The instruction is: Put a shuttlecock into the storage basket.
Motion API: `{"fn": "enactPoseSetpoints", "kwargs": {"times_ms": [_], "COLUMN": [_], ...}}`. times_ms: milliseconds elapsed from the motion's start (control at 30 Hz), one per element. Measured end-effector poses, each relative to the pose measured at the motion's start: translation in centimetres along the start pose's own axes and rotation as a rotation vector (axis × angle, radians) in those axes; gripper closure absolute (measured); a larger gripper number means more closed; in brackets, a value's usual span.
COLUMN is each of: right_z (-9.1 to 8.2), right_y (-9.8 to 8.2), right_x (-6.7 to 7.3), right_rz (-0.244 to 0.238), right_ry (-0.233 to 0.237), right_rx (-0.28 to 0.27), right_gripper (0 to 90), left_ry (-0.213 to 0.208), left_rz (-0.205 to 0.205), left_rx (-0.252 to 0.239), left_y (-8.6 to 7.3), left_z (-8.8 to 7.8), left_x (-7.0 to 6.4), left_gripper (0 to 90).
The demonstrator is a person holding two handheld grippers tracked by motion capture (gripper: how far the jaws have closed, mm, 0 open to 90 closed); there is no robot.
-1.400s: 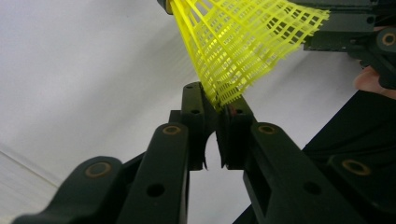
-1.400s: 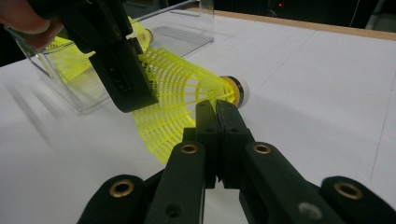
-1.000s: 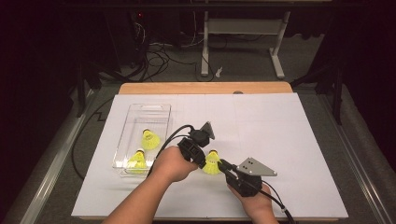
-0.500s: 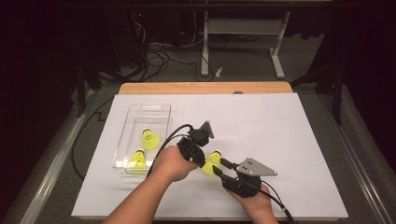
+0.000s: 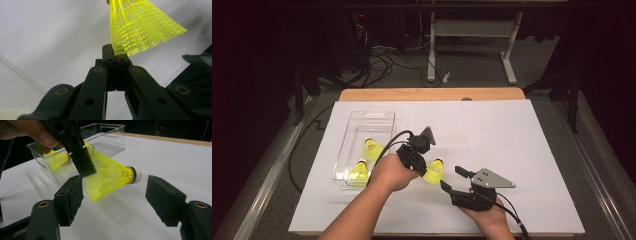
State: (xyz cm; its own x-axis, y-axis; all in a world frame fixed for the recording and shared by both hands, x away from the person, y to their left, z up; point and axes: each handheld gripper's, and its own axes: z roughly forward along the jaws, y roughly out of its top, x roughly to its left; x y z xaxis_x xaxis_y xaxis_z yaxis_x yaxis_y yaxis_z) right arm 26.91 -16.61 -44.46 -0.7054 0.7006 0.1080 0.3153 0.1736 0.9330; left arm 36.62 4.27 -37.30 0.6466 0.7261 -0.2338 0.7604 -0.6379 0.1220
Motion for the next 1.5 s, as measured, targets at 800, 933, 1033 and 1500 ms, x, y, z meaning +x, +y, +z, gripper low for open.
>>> {"fn": "enactPoseSetpoints", "kwargs": {"times_ms": [800,933,1033,1500], "right_z": [-5.0,-5.6,-6.1,-6.6], "right_y": [-1.7,-2.3,-2.6,-3.3], "right_x": [-5.3,-5.9,-6.5,-6.6], "right_rz": [-0.014,0.001,0.020,-0.004], "right_ry": [-0.183,-0.205,-0.221,-0.247], "right_rx": [0.055,0.053,0.041,0.034], "right_gripper": [14.2,10.9,8.6,0.1], "left_ry": [-0.001,-0.003,0.000,0.007], "left_rz": [-0.018,-0.021,-0.026,-0.033], "left_rx": [-0.012,-0.012,-0.016,-0.005], "left_y": [-1.1,-1.2,-1.3,-1.6], "left_z": [-0.3,-0.4,-0.5,-1.0], "left_x": [1.2,1.4,1.5,1.6], "left_gripper": [89.7,89.7,89.7,89.7]}}
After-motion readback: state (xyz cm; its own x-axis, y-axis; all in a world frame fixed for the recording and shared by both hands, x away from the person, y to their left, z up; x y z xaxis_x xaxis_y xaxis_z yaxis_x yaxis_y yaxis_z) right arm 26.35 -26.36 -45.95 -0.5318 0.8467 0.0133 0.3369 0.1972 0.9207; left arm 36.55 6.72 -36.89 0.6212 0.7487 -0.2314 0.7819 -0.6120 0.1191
